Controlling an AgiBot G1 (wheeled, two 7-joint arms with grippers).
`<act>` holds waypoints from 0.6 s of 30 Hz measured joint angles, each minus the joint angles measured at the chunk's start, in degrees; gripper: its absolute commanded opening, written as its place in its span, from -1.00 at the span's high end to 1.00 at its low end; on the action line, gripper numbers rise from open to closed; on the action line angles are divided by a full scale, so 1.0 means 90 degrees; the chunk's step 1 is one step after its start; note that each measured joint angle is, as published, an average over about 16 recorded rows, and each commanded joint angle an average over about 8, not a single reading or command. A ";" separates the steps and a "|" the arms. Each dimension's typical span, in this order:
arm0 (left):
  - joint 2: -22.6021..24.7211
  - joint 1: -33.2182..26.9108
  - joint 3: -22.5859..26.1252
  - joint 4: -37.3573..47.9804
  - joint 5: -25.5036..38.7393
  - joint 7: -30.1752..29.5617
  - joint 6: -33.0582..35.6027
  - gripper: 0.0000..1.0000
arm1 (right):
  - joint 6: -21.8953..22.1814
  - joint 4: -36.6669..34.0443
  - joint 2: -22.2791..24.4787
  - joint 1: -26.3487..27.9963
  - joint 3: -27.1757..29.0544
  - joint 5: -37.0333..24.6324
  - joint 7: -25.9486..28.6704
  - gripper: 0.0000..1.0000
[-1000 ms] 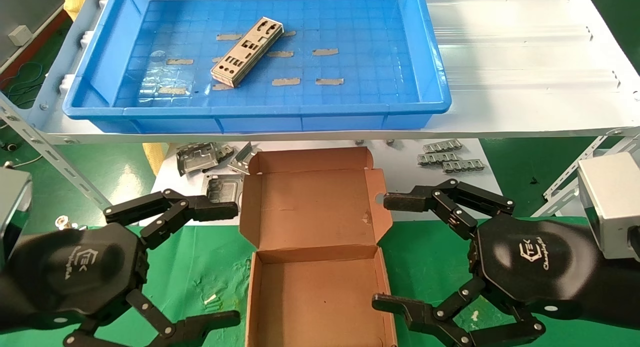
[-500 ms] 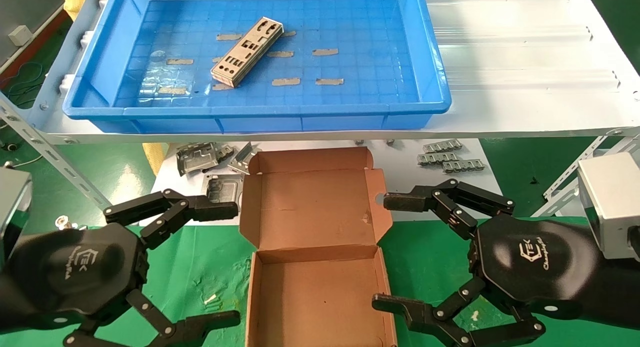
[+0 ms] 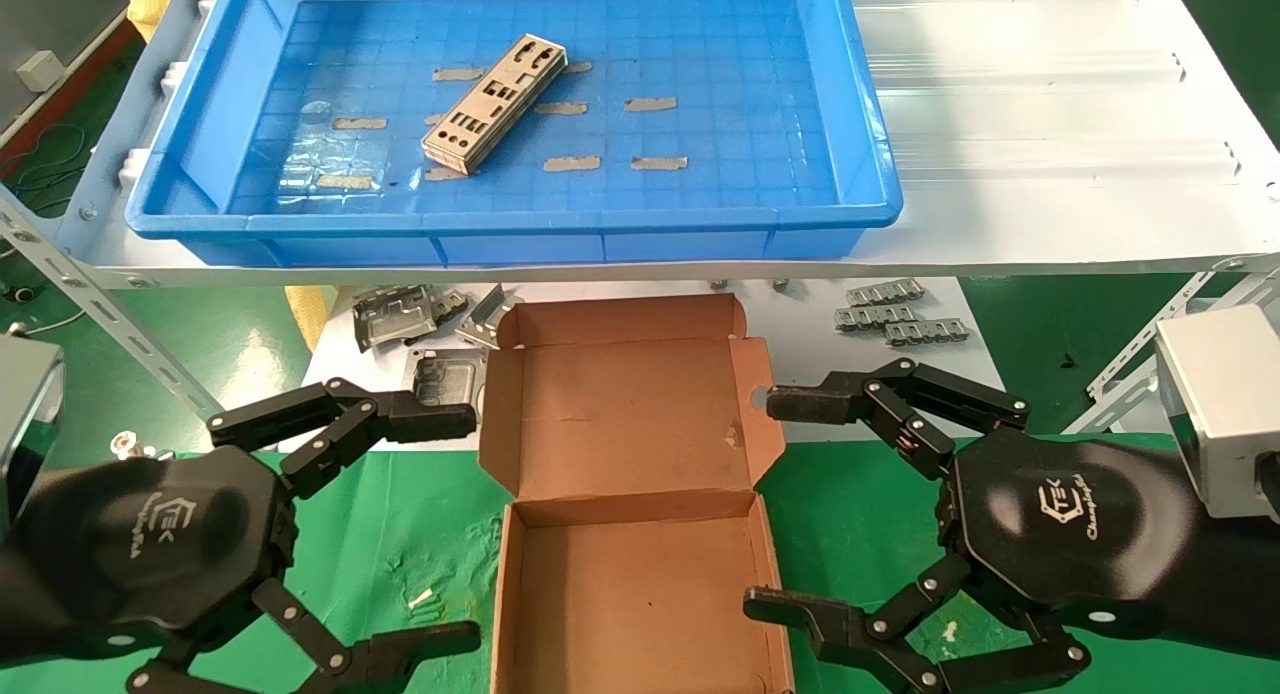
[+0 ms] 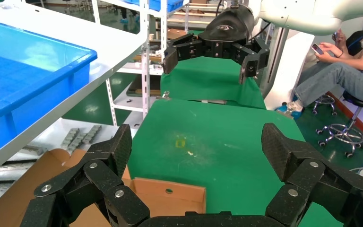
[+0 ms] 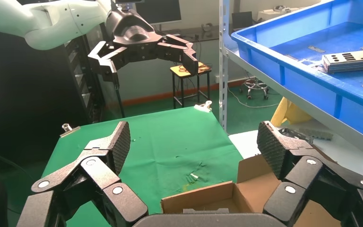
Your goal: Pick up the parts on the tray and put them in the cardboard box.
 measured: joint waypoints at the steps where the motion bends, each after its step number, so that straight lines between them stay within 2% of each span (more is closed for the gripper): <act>1: 0.0000 0.0000 0.0000 0.0000 0.0000 0.0000 0.0000 -1.00 | 0.0000 0.0000 0.0000 0.0000 0.0000 0.0000 0.0000 1.00; 18: 0.0000 0.0000 0.0000 0.0000 0.0000 0.0000 0.0000 -1.00 | 0.0000 0.0000 0.0000 0.0000 0.0000 0.0000 0.0000 1.00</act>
